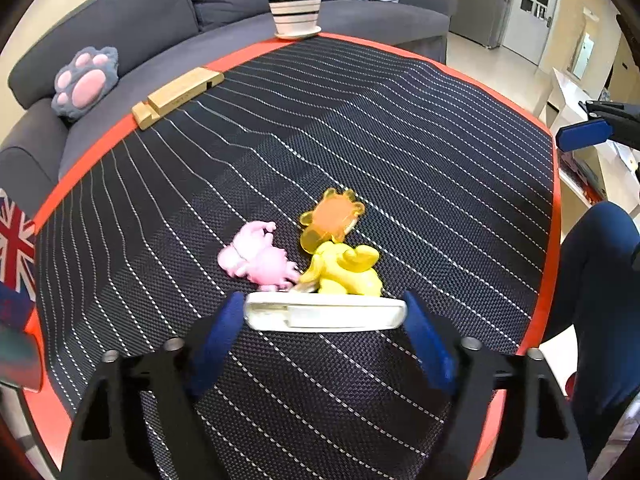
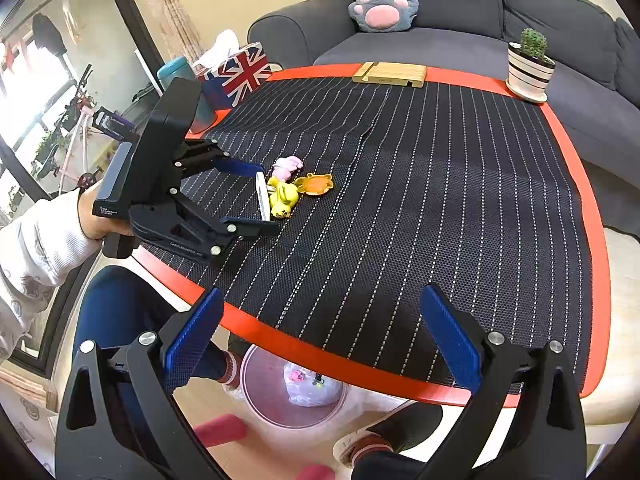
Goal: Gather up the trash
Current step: 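Close the left gripper on the white plastic strip and lift it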
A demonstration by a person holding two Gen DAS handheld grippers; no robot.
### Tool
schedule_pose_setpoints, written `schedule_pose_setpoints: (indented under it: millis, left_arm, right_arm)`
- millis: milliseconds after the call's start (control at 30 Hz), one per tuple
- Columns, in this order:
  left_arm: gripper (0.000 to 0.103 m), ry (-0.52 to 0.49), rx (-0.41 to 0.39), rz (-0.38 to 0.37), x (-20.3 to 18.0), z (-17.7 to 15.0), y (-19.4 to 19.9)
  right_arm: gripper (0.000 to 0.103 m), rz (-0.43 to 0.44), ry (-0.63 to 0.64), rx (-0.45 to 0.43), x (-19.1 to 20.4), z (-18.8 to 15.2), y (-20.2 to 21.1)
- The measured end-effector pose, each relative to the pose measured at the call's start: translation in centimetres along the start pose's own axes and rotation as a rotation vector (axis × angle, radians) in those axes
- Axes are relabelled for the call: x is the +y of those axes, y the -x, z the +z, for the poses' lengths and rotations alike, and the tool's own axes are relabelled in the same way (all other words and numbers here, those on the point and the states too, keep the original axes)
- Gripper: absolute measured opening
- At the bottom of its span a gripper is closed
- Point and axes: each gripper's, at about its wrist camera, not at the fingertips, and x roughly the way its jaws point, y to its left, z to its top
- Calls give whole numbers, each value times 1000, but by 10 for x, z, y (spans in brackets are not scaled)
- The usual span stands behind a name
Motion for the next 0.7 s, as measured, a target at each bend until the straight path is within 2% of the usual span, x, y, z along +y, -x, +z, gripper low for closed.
schedule_pose_setpoints:
  millis: [333,700]
  left_arm:
    - [74,46,-27,-7,4,-3,15]
    - [74,129,-60,5,16,-16,51]
  right_arm:
    - [97,4,10,2,4,4,-6]
    - [97,20,54,4,23,29,-21]
